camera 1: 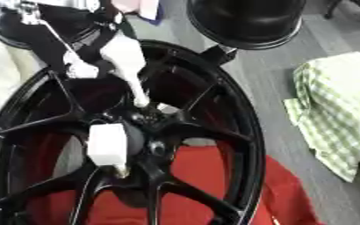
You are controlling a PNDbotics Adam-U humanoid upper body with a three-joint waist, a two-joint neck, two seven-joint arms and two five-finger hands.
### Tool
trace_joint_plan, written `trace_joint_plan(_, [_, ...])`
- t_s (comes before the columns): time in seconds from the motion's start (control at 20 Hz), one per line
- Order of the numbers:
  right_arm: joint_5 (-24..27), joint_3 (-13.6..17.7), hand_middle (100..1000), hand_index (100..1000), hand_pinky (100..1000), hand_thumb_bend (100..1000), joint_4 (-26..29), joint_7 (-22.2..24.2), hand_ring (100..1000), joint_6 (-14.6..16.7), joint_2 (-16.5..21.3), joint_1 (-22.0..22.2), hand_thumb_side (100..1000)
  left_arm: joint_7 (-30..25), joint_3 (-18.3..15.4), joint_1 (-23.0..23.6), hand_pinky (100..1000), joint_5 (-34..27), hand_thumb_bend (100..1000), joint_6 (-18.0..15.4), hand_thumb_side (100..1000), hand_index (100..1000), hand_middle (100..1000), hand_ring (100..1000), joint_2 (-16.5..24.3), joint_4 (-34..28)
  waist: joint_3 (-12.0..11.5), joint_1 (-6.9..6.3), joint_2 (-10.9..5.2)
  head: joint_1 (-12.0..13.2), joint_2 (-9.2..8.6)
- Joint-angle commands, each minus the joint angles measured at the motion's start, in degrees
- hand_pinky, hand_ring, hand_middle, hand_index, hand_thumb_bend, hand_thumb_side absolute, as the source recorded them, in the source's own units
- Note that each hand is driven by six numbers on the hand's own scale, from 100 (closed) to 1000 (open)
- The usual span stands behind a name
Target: Pull the pin out of the wheel hub.
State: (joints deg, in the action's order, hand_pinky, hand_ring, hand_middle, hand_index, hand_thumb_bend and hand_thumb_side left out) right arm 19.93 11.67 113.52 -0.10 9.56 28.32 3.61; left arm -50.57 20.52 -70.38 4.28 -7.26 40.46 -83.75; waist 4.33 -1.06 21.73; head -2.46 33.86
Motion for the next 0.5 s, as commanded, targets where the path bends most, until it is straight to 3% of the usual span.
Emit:
trace_joint_plan(0.05, [0.3, 0.9, 567, 714, 862, 100, 1.1, -0.4, 795, 0.1, 1.1, 0.3, 312, 2.2, -3.7, -2.1, 677, -1.6, 100, 1.1, 206, 287, 304, 460, 2.4, -0.6, -0.2, 0.23, -1.82, -0.3, -0.35])
trace_joint_plan(0.3, [0.1, 1.3, 567, 714, 861, 100, 1.1, -0.9, 795, 0.6, 1.3, 1.0, 320, 7.4, -9.1, -2.2, 675, -2.6, 100, 2.2, 214, 280, 297, 450, 5.5, 1.7, -1.2, 0.20, -2.29, -1.2, 0.01])
trace_joint_plan(0.5, [-0.4, 2.0, 566, 714, 861, 100, 1.1, -1.8, 795, 1.0, 1.3, 1.8, 321, 11.6, -14.6, 1.8, 678, -3.0, 100, 2.3, 223, 284, 299, 452, 11.6, 3.4, -2.8, 0.17, -2.54, -2.3, 0.44])
